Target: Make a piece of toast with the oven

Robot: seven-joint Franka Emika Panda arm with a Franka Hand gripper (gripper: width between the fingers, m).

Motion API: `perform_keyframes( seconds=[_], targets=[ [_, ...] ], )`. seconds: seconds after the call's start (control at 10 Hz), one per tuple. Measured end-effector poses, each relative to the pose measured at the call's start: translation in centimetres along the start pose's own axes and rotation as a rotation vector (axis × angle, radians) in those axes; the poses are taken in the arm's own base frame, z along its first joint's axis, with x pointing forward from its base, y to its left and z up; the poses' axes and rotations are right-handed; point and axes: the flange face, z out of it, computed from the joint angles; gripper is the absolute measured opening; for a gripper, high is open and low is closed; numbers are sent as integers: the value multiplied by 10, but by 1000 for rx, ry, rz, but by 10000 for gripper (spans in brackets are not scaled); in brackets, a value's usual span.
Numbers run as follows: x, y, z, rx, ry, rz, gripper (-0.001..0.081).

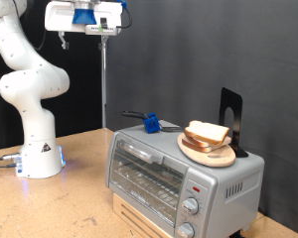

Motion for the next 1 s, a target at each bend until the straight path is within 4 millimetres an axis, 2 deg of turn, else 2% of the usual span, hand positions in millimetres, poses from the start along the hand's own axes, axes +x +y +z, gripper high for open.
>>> perform_keyframes(
  seconds=[0.1, 0.3, 0.4, 0.5, 0.6, 0.8, 1.0],
  targets=[
    [1, -2, -3, 43, -6, -118, 803],
    [13, -22, 2, 179, 69, -320, 803],
    [21, -34, 11, 201, 116, -343, 803],
    [26, -44, 22, 174, 104, -282, 803],
    [33, -57, 25, 135, 87, -220, 803],
    [28, -57, 24, 164, 58, -308, 803],
    [22, -68, 19, 300, -93, -414, 803]
  ],
)
